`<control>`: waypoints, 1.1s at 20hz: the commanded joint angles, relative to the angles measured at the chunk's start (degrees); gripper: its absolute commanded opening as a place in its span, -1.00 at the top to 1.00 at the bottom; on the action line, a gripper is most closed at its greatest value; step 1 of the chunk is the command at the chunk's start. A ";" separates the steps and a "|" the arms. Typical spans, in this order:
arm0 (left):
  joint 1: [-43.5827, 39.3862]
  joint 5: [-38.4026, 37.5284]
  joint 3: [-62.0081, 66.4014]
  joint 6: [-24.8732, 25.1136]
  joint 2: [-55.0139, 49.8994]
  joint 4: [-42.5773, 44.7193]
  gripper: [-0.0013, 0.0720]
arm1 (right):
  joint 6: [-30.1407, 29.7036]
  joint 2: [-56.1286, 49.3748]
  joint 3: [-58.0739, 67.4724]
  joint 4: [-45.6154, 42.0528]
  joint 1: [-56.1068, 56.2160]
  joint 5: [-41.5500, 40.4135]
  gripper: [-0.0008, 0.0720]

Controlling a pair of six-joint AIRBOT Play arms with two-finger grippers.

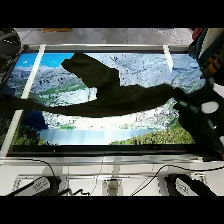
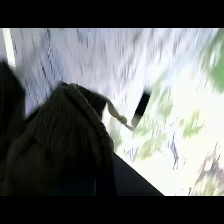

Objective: Fold the clothes and pants, and hang the long-sleeved shirts on hangers.

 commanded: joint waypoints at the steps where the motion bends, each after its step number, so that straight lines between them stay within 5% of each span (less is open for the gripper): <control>1: -5.55 -10.45 13.18 -0.98 -10.05 0.70 0.93 | 2.21 -1.77 9.99 -6.93 -6.99 8.90 0.87; 4: -6.21 -20.46 13.97 -1.49 -13.57 6.73 0.93 | 1.81 -1.97 10.21 -12.83 -11.78 21.64 0.87; 8: -5.73 -31.91 13.31 -3.32 -15.26 27.91 0.93 | 1.73 -2.14 7.13 -19.10 -12.79 34.53 0.87; 15: -1.33 -35.34 7.28 3.48 -15.34 29.22 0.92 | -0.22 1.38 -8.22 -18.75 -8.41 41.03 0.87; 22: 3.54 -33.27 1.49 3.58 -15.30 35.52 0.92 | 0.55 5.70 -14.23 -18.64 -1.77 44.98 0.87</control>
